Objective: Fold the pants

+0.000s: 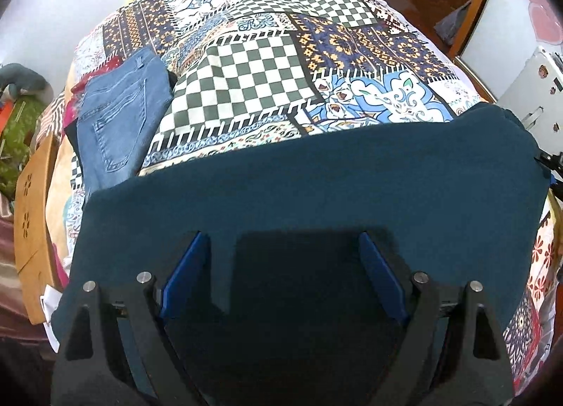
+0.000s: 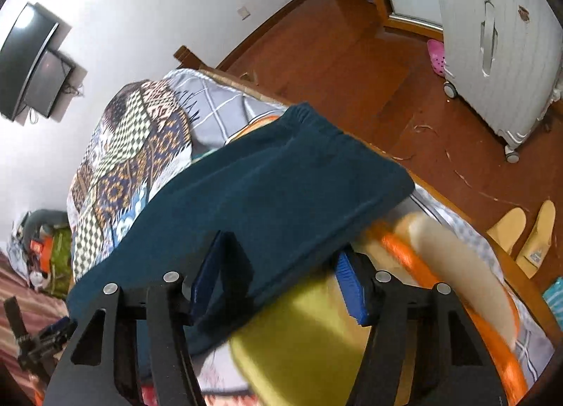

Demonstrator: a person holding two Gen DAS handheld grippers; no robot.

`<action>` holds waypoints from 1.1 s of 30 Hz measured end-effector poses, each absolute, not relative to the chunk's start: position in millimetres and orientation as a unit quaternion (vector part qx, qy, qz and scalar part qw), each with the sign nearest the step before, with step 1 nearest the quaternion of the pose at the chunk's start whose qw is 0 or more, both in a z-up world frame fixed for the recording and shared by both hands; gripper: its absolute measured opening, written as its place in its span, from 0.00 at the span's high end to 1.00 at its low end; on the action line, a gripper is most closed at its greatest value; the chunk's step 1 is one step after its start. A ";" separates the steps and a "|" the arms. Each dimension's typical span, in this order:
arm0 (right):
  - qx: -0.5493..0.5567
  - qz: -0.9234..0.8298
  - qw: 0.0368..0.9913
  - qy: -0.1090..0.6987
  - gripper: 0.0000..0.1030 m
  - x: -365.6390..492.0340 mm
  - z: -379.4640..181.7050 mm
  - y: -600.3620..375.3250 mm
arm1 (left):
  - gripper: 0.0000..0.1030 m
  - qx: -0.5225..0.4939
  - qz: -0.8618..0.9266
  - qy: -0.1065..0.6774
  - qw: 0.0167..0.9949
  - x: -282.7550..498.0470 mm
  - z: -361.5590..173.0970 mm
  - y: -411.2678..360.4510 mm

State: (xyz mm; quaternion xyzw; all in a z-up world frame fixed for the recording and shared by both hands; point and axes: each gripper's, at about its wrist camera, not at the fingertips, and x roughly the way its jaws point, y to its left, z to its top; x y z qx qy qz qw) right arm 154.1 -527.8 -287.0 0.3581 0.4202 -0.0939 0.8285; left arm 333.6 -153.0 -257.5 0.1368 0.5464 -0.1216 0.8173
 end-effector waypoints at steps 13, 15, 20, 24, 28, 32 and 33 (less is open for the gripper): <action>0.301 -0.133 0.855 0.401 0.89 179.8 -250.3 -537.4 | 0.15 0.087 -0.121 0.507 0.849 312.5 -218.3 -131.9; 0.278 -0.130 0.870 0.385 0.90 181.3 -229.2 -529.8 | 0.15 0.076 -0.119 0.490 0.860 304.8 -204.2 -123.6; 0.227 -0.099 0.909 0.336 0.90 183.3 -167.8 -500.0 | 0.15 0.036 -0.118 0.460 0.880 287.0 -175.4 -97.2; 0.192 -0.056 0.932 0.303 0.91 189.5 -122.9 -461.0 | 0.15 0.023 -0.104 0.439 0.892 271.0 -159.2 -72.1; 0.177 -0.005 0.944 0.278 0.91 196.2 -91.3 -418.0 | 0.15 0.019 -0.087 0.428 0.899 253.9 -149.1 -44.2; 0.160 0.065 0.948 0.267 0.91 204.3 -69.4 -366.0 | 0.15 0.006 -0.063 0.421 0.905 236.9 -145.6 -13.7; 0.156 0.078 0.948 0.267 0.91 206.7 -67.9 -354.4 | 0.15 0.004 -0.054 0.419 0.907 232.9 -146.1 -7.1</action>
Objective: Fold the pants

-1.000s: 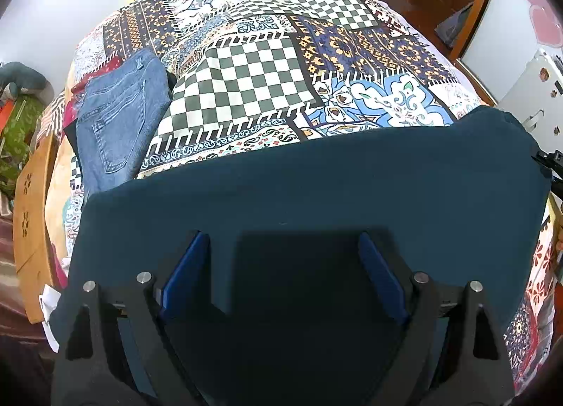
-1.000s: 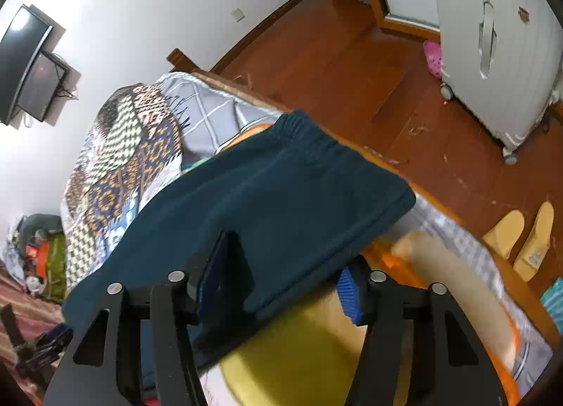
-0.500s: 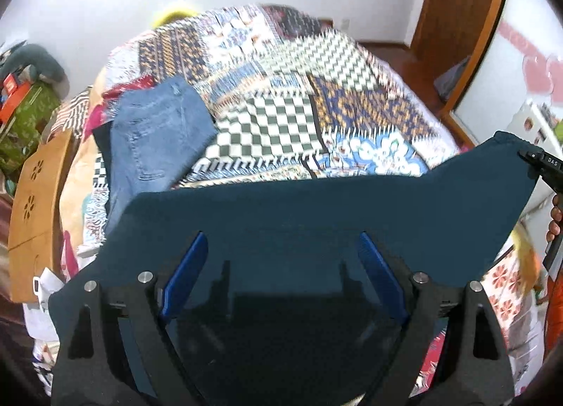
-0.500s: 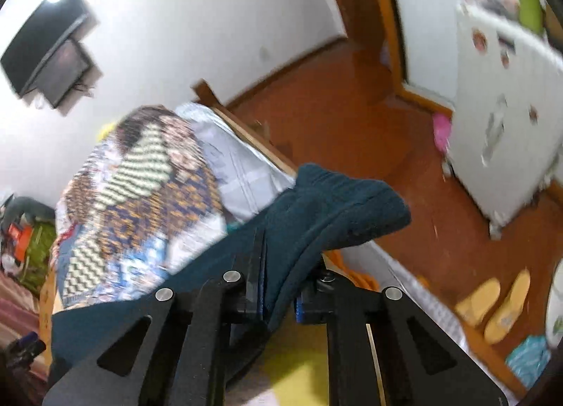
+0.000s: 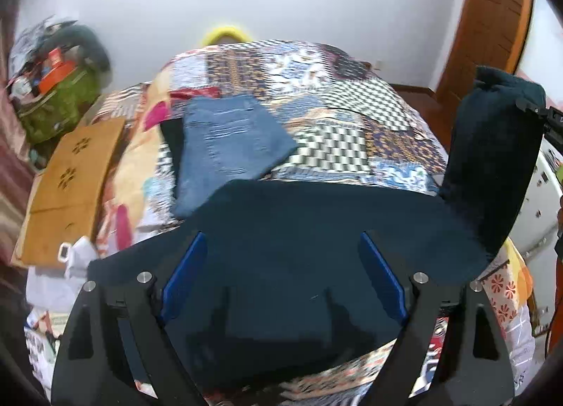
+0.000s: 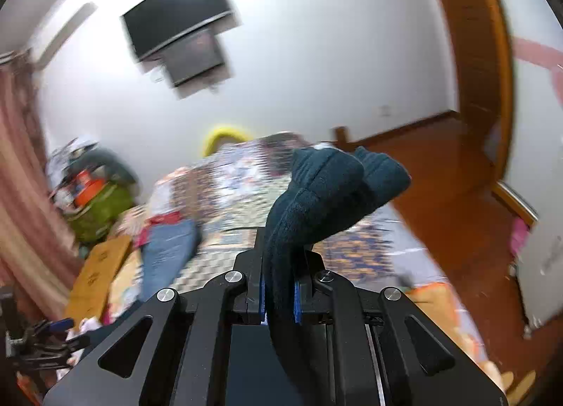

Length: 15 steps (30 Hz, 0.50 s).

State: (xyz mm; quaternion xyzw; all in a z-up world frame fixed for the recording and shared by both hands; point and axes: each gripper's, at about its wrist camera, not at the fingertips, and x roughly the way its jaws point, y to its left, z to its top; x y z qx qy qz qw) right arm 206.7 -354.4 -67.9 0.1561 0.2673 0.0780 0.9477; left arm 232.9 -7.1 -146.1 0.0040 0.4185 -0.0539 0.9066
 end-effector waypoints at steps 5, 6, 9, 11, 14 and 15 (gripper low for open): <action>0.120 0.152 0.938 0.288 0.91 215.1 -77.4 -281.2 | 0.15 0.014 -0.020 0.416 0.909 211.4 -153.1 16.6; 0.115 0.163 0.934 0.295 0.91 217.6 -82.8 -269.7 | 0.15 0.014 -0.018 0.417 0.909 207.4 -154.9 20.6; 0.087 0.195 0.919 0.331 0.91 225.9 -107.3 -230.0 | 0.15 0.002 -0.015 0.423 0.906 197.7 -161.4 30.8; 0.071 0.214 0.906 0.359 0.91 230.7 -125.7 -209.7 | 0.15 -0.014 -0.015 0.428 0.904 193.5 -166.1 36.1; 0.049 0.236 0.885 0.397 0.91 225.3 -154.4 -185.0 | 0.15 -0.035 -0.019 0.441 0.896 188.9 -178.7 41.7; 0.040 0.244 0.877 0.411 0.90 222.3 -165.8 -176.4 | 0.15 -0.038 -0.017 0.446 0.894 188.3 -183.2 42.4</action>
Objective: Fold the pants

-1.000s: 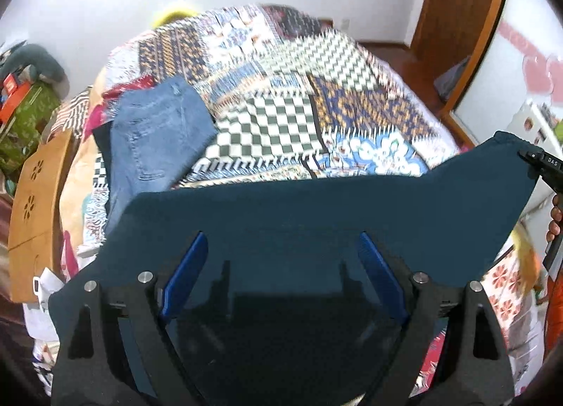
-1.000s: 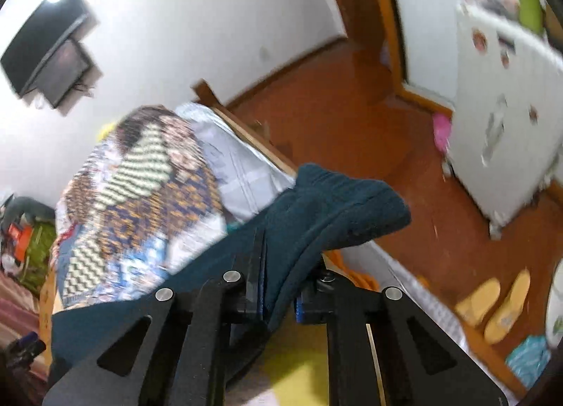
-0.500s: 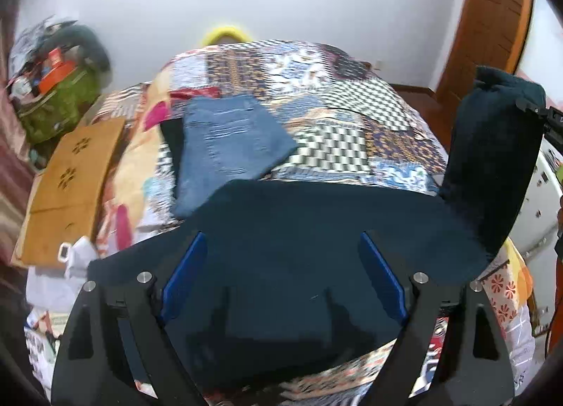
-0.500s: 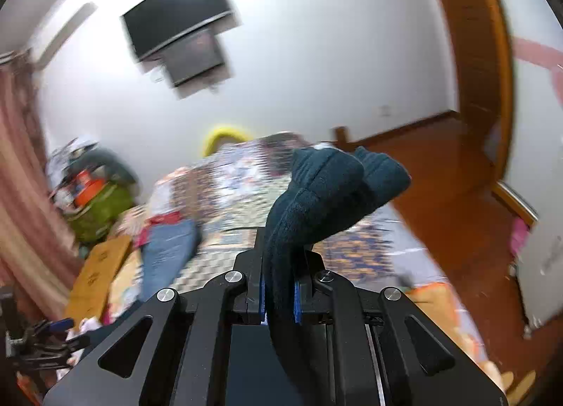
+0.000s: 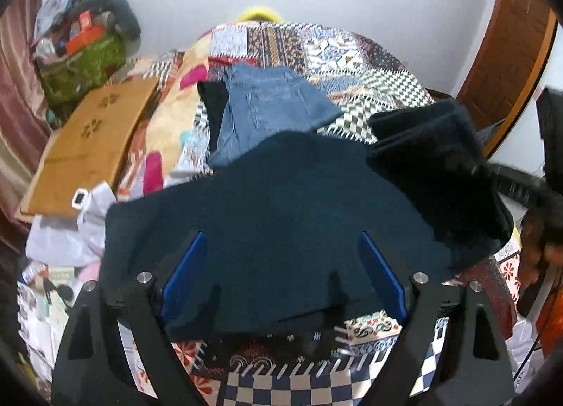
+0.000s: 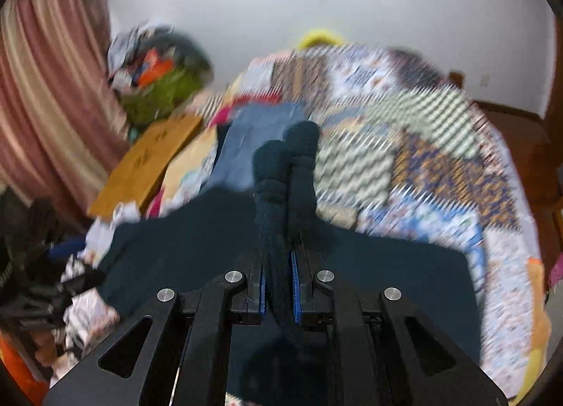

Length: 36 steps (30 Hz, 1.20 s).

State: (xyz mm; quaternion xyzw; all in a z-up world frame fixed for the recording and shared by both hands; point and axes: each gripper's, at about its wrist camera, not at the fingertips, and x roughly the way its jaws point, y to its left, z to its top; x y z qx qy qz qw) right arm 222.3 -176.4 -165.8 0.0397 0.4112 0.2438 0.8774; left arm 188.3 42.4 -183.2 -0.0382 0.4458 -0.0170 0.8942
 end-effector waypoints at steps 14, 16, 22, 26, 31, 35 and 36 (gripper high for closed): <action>-0.057 0.263 0.851 0.451 0.57 177.3 -192.7 -141.2 | 0.15 -0.028 -0.019 0.437 0.899 192.4 -174.7 30.3; -0.043 0.266 0.853 0.447 0.53 176.8 -186.2 -149.4 | 0.15 -0.010 -0.017 0.425 0.905 196.2 -167.6 21.6; 0.006 0.246 0.879 0.408 0.48 182.4 -159.8 -189.7 | 0.15 -0.001 -0.046 0.415 0.909 223.4 -151.8 -6.2; 0.008 0.211 0.897 0.389 0.48 194.5 -146.1 -217.8 | 0.15 0.006 -0.073 0.412 0.908 249.6 -144.6 -30.1; 0.010 0.182 0.904 0.387 0.48 215.0 -144.0 -249.2 | 0.15 0.014 -0.092 0.426 0.900 285.7 -151.8 -58.3; 0.015 0.171 0.895 0.412 0.48 232.5 -163.4 -262.7 | 0.15 0.025 -0.100 0.448 0.888 307.1 -172.8 -80.7; 0.017 0.171 0.891 0.420 0.48 235.5 -170.4 -264.2 | 0.15 0.035 -0.099 0.456 0.883 311.8 -181.4 -87.5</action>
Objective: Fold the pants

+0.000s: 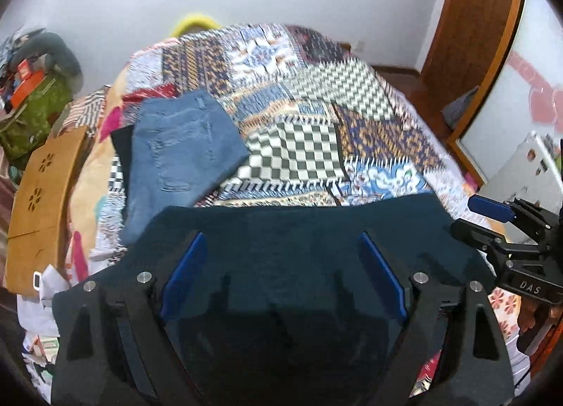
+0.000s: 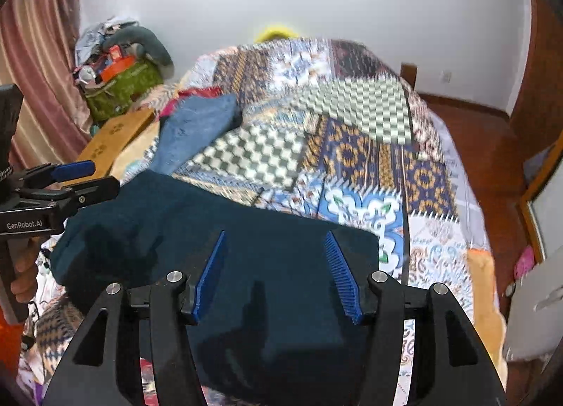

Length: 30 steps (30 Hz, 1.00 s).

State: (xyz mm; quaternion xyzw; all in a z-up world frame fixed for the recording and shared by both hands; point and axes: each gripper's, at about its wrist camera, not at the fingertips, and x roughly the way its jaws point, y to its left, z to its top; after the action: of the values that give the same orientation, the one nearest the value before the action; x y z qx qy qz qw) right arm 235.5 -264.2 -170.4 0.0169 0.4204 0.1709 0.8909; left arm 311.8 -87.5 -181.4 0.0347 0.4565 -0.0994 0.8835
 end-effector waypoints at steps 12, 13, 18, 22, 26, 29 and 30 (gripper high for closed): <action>0.009 0.188 0.853 0.487 0.39 228.3 -231.1 -270.5 | 0.14 0.064 -0.102 0.523 0.844 304.3 -245.3 -95.6; 0.012 0.188 0.852 0.488 0.39 226.8 -231.2 -272.1 | 0.13 0.060 -0.100 0.524 0.844 301.4 -245.6 -93.8; 0.025 0.178 0.854 0.489 0.33 211.6 -234.5 -279.4 | 0.12 0.067 -0.088 0.515 0.850 285.0 -241.3 -91.1; 0.037 0.167 0.855 0.490 0.33 202.2 -232.3 -284.7 | 0.12 0.077 -0.085 0.508 0.854 269.8 -232.7 -86.8; 0.025 0.152 0.857 0.492 0.29 195.2 -225.5 -286.2 | 0.12 0.076 -0.081 0.493 0.863 249.9 -218.8 -76.0; 0.021 0.143 0.859 0.492 0.29 191.0 -220.9 -286.0 | 0.12 0.062 -0.083 0.483 0.870 237.2 -205.4 -63.2; 0.019 0.139 0.859 0.492 0.29 190.0 -218.7 -285.4 | 0.12 0.048 -0.087 0.478 0.872 231.7 -197.8 -54.9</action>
State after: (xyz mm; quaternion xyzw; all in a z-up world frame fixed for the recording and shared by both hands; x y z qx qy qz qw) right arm 190.0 -285.4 -218.7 0.0187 0.4923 0.1391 0.8590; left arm 231.7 -54.9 -197.8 0.0478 0.4784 -0.0873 0.8725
